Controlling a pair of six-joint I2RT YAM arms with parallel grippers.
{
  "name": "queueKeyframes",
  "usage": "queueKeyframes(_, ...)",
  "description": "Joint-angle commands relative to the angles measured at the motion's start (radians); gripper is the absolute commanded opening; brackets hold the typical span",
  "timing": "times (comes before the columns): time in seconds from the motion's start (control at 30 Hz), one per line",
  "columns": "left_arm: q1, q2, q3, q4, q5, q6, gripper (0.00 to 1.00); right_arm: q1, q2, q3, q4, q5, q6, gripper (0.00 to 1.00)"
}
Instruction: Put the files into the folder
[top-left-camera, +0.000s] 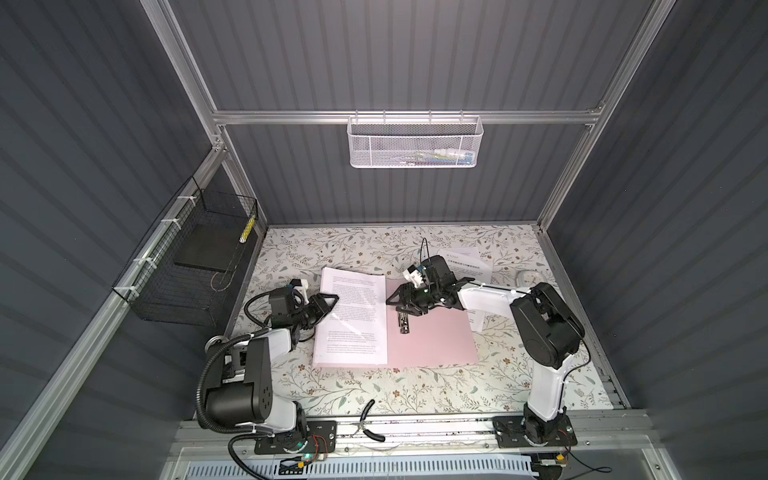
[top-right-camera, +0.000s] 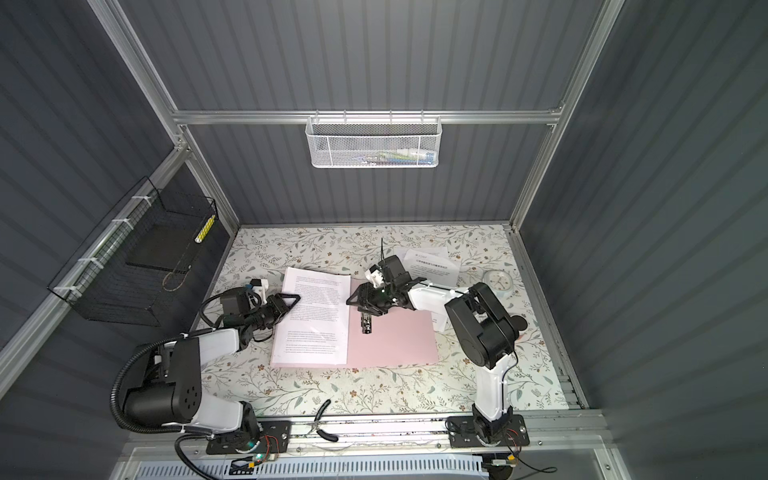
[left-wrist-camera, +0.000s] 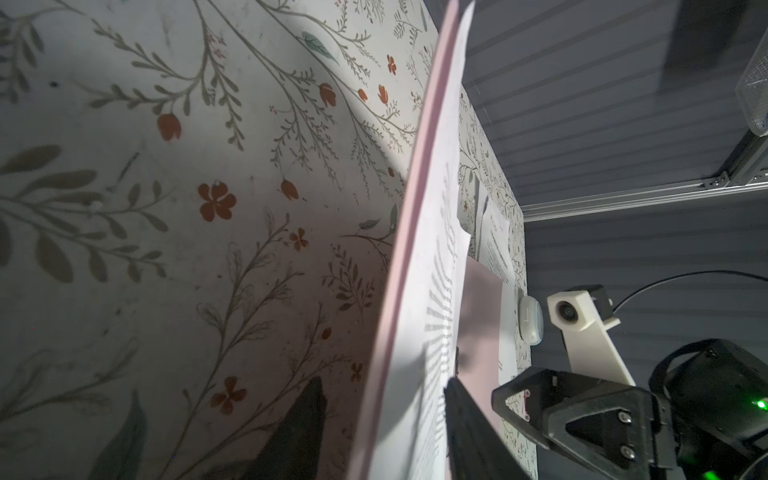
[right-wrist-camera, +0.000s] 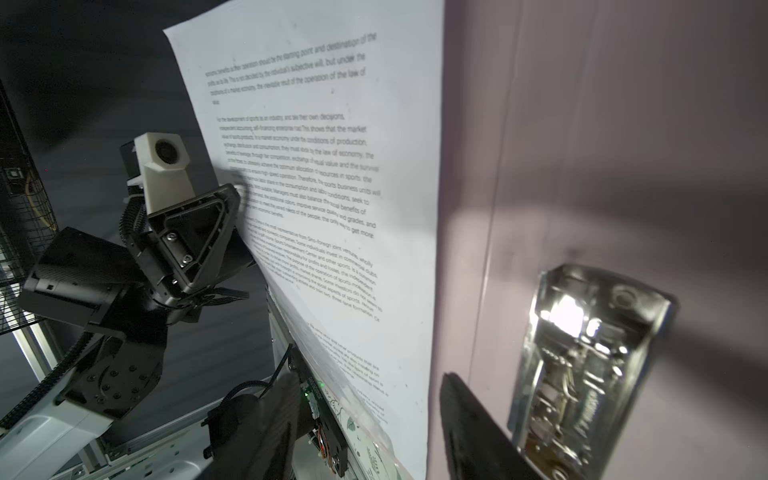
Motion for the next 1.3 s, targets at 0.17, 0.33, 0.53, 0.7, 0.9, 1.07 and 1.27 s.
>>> queueKeyframes(0.17,-0.004,-0.108,0.035,-0.126,-0.013,0.055,0.58,-0.008,-0.011,-0.030,-0.009,0.019,-0.025,0.57)
queueKeyframes(0.33,-0.004,-0.126,0.038,-0.153,-0.010,0.056,0.55,-0.021,-0.007,-0.050,0.011,0.011,-0.021,0.57)
queueKeyframes(0.53,-0.003,-0.170,0.049,-0.207,-0.007,0.069,0.47,-0.037,-0.006,-0.069,0.032,-0.002,-0.020,0.57)
queueKeyframes(0.7,-0.004,-0.211,0.061,-0.269,-0.028,0.087,0.43,-0.041,-0.003,-0.075,0.045,-0.008,-0.020,0.56)
queueKeyframes(0.9,-0.004,-0.222,0.060,-0.289,-0.033,0.095,0.28,-0.047,-0.003,-0.078,0.057,-0.014,-0.017,0.56)
queueKeyframes(1.07,-0.003,-0.208,0.063,-0.288,-0.037,0.107,0.07,-0.050,-0.011,-0.081,0.055,-0.019,-0.020,0.56)
queueKeyframes(1.27,-0.004,-0.202,0.068,-0.271,-0.060,0.141,0.00,-0.055,-0.036,-0.088,-0.001,0.011,-0.059,0.55)
